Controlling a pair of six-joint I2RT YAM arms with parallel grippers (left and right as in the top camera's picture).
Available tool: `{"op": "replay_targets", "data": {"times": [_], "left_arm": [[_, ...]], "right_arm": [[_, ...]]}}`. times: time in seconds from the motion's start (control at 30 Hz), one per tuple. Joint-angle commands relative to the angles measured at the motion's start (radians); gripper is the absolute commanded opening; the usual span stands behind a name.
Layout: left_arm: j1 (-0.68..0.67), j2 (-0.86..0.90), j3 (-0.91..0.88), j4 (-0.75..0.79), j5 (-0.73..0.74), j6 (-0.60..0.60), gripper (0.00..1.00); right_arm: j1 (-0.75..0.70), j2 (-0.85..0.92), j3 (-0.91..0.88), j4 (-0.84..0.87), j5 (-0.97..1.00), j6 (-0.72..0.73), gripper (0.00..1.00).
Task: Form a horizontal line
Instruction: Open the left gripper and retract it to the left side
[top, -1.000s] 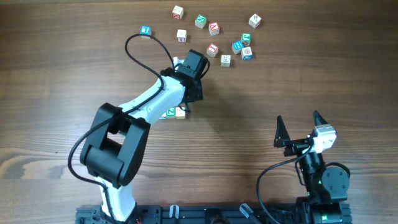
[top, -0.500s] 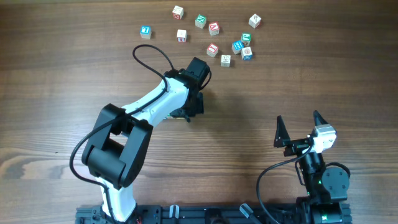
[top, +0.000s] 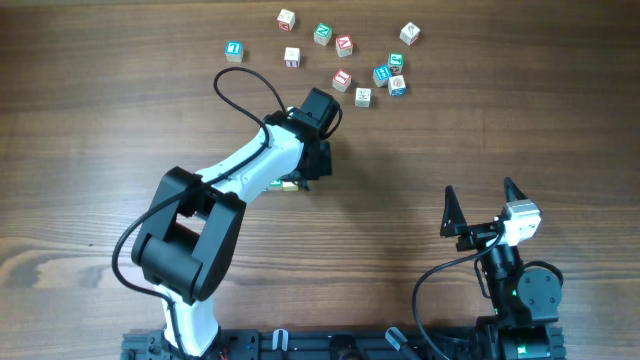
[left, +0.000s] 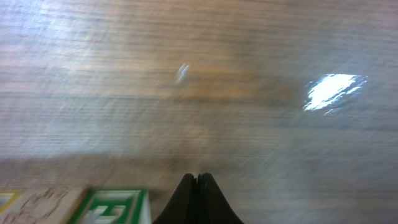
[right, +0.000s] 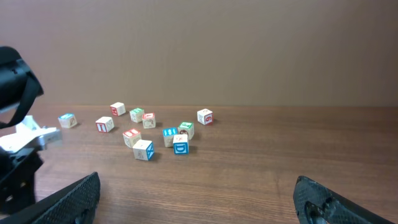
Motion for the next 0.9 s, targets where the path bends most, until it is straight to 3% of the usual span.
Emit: {"op": "replay_targets", "data": {"times": [0.0, 0.07, 0.17, 0.2, 0.27, 0.33, 0.43, 0.57, 0.87], "left_arm": [[0.032, 0.004, -0.001, 0.107, -0.016, 0.009, 0.04], [0.1, 0.004, -0.001, 0.174, -0.108, 0.008, 0.05], [0.239, 0.004, 0.002, 0.23, -0.117, 0.009, 0.16], [0.294, 0.004, 0.002, 0.239, -0.116, 0.009, 0.34], [0.415, 0.004, 0.002, 0.245, -0.116, 0.009, 0.81], [0.535, 0.004, 0.002, 0.248, -0.116, 0.009, 1.0], [0.701, 0.004, 0.001, 0.234, -0.115, 0.008, 1.0], [0.813, 0.004, 0.001, 0.199, -0.115, 0.008, 1.0], [0.859, 0.004, 0.001, 0.198, -0.115, 0.008, 1.0]], "right_arm": [[-0.004, -0.008, -0.001, 0.006, -0.012, -0.01, 1.0], [-0.004, -0.008, -0.001, 0.006, -0.012, -0.01, 1.0], [-0.004, -0.008, -0.001, 0.006, -0.012, -0.009, 1.0], [-0.004, -0.008, -0.001, 0.006, -0.012, -0.01, 1.0], [-0.004, -0.008, -0.001, 0.006, -0.012, -0.009, 1.0], [-0.004, -0.008, -0.001, 0.006, -0.012, -0.009, 1.0], [-0.004, -0.008, -0.001, 0.006, -0.012, -0.009, 1.0], [-0.004, -0.008, -0.001, 0.006, -0.012, -0.009, 1.0], [-0.004, -0.008, -0.001, 0.006, -0.012, -0.009, 1.0]]}}
